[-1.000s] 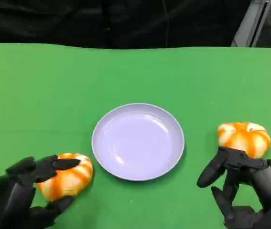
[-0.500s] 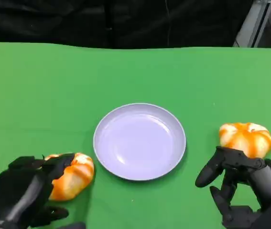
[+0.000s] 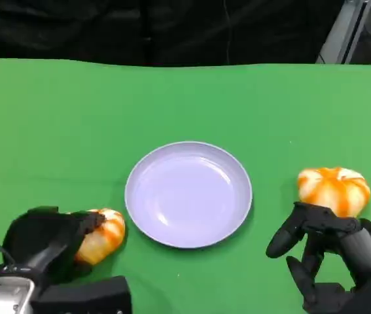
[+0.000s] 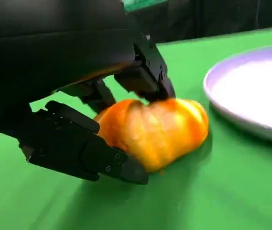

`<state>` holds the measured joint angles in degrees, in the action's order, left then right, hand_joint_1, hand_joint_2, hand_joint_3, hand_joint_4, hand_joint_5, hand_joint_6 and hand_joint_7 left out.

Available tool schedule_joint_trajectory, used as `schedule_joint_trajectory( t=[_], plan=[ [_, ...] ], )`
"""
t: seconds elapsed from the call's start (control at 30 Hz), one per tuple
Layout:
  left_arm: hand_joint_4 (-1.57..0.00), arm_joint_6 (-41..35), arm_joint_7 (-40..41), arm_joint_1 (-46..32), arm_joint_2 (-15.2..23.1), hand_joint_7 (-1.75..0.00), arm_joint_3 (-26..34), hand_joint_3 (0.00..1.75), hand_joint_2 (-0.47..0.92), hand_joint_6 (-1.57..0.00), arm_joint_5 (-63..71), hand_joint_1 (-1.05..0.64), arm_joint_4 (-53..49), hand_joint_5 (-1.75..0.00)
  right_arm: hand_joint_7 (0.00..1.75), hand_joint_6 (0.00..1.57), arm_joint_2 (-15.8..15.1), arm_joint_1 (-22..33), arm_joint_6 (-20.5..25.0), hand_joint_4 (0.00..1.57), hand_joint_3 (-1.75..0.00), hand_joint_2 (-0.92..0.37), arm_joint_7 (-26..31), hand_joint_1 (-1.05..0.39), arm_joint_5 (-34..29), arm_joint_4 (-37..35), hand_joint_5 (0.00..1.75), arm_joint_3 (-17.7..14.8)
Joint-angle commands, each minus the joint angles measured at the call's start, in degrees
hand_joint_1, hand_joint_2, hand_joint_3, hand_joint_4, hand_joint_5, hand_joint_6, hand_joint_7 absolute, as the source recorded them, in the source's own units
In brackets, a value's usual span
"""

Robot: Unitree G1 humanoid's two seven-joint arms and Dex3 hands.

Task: Grasp the bread from the table and place it into the plate.

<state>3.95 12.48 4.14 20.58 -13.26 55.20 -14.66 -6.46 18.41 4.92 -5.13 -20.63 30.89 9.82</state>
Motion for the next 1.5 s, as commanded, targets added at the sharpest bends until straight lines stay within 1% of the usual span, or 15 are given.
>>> schedule_joint_trajectory(
  t=[0.03, 0.1, 0.13, 0.17, 0.2, 0.27, 0.57, 0.73, 0.9, 1.13, 1.23, 1.3, 1.33, 1.4, 1.5],
  plan=[
    [-0.77, 4.8, 12.7, -0.3, 2.1, -1.13, 1.0, 0.29, 0.88, -0.83, -2.2, -0.24, -2.5, -1.7, 1.3, 0.72, -0.1, -0.1, 0.7, 0.81, -1.16, -0.41, 0.0, 0.07, 0.4, 0.9, 1.66, -0.3],
    [-0.78, 5.8, 16.2, -0.4, 1.8, -1.06, 1.8, 0.11, 0.9, -0.86, -3.7, -0.27, -1.8, -1.74, 1.3, 0.73, -0.3, -0.2, 0.3, 0.81, -1.17, -0.41, 0.0, 0.09, 0.6, 0.6, 1.66, -0.3],
    [-0.79, 6.6, 18.3, -0.3, 1.5, -1.2, 2.1, 0.12, 0.9, -0.83, -4.3, -0.24, -1.9, -1.74, 1.3, 0.73, -0.4, -0.3, -0.1, 0.81, -1.17, -0.41, 0.0, 0.09, 0.6, 0.4, 1.66, -0.3],
    [-0.81, 7.9, 20.8, -0.1, 1.5, -1.4, 2.3, 0.31, 0.86, -0.77, -4.8, -0.19, -2.2, -1.74, 1.3, 0.73, -0.5, -0.3, -0.3, 0.81, -1.17, -0.41, 0.1, 0.1, 0.6, 0.2, 1.66, -0.3],
    [-0.82, 9.0, 22.9, 0.3, 1.5, -1.49, 2.4, 0.61, 0.73, -0.76, -5.2, -0.17, -2.5, -1.75, 1.31, 0.73, -0.5, -0.4, -0.5, 0.81, -1.18, -0.4, 0.1, 0.09, 0.5, 0.1, 1.66, -0.3],
    [-0.85, 10.8, 26.1, 0.8, 1.7, -1.58, 2.5, 0.99, 0.56, -0.74, -5.4, -0.15, -2.4, -1.75, 1.31, 0.74, -0.5, -0.3, -0.5, 0.81, -1.19, -0.39, 0.2, 0.09, 0.3, 0.0, 1.66, -0.2],
    [-0.87, 12.6, 26.4, 2.7, 0.4, -1.56, 0.1, 1.3, 0.39, -0.76, -4.2, -0.19, 6.0, -1.75, 1.3, 0.72, -0.5, 0.0, 0.1, 0.82, -1.15, -0.42, -0.2, 0.07, 0.3, 0.6, 1.66, -0.1],
    [-0.88, 14.0, 24.5, 7.6, -1.2, -1.46, -2.6, 1.35, 0.36, -0.83, -4.6, -0.19, 4.4, -1.75, 1.31, 0.73, -0.4, 0.1, -0.3, 0.83, -1.14, -0.43, -0.2, 0.08, 0.7, 0.3, 1.69, -0.2],
    [-0.86, 15.9, 21.3, 14.3, -3.1, -1.65, -5.7, 1.19, 0.45, -0.72, -5.2, -0.21, -1.5, -1.75, 1.31, 0.73, -0.6, 0.3, -0.6, 0.81, -1.17, -0.4, 0.0, 0.08, 0.0, 0.4, 1.67, 0.1],
    [-0.86, 16.3, 18.8, 22.0, -7.0, -1.7, -9.4, 1.13, 0.44, -0.7, -6.5, -0.2, -12.2, -1.75, 1.3, 0.72, -0.2, 0.6, -0.6, 0.83, -1.16, -0.41, 0.1, 0.07, 0.2, 0.4, 1.64, 0.4],
    [-0.82, 14.3, 13.6, 24.2, -8.4, -1.48, -10.1, 1.02, 0.48, -0.76, -8.1, -0.19, -14.1, -1.7, 1.29, 0.72, -0.1, 0.7, -0.5, 0.83, -1.15, -0.43, 0.0, 0.08, 0.7, 0.6, 1.64, 0.5],
    [-0.69, 11.5, 7.9, 24.8, -8.9, -0.79, -10.4, 0.58, 0.69, -0.73, -9.2, -0.24, -13.3, -1.39, 1.29, 0.72, -0.1, 0.7, -0.4, 0.83, -1.14, -0.43, 0.0, 0.07, 0.5, 0.6, 1.65, 0.6],
    [-0.64, 9.3, 3.8, 24.8, -8.8, -0.57, -10.8, 0.42, 0.77, -0.74, -9.4, -0.25, -12.1, -1.34, 1.29, 0.72, -0.1, 0.7, -0.4, 0.83, -1.14, -0.43, 0.1, 0.07, 0.5, 0.6, 1.65, 0.6],
    [-0.27, 5.4, -3.1, 24.3, -8.0, -0.18, -11.7, 0.22, 0.89, -0.53, -9.1, -0.34, -9.2, -0.84, 1.29, 0.73, 0.0, 0.8, -0.4, 0.83, -1.14, -0.44, 0.1, 0.07, 0.7, 0.6, 1.65, 0.6],
    [-0.04, 0.3, -11.4, 23.3, -7.2, -0.03, -12.9, 0.22, 0.92, -0.3, -8.4, -0.53, -5.4, -0.45, 1.29, 0.73, 0.0, 0.7, -0.7, 0.83, -1.14, -0.43, 0.1, 0.07, 0.8, 0.4, 1.65, 0.5]
  ],
)
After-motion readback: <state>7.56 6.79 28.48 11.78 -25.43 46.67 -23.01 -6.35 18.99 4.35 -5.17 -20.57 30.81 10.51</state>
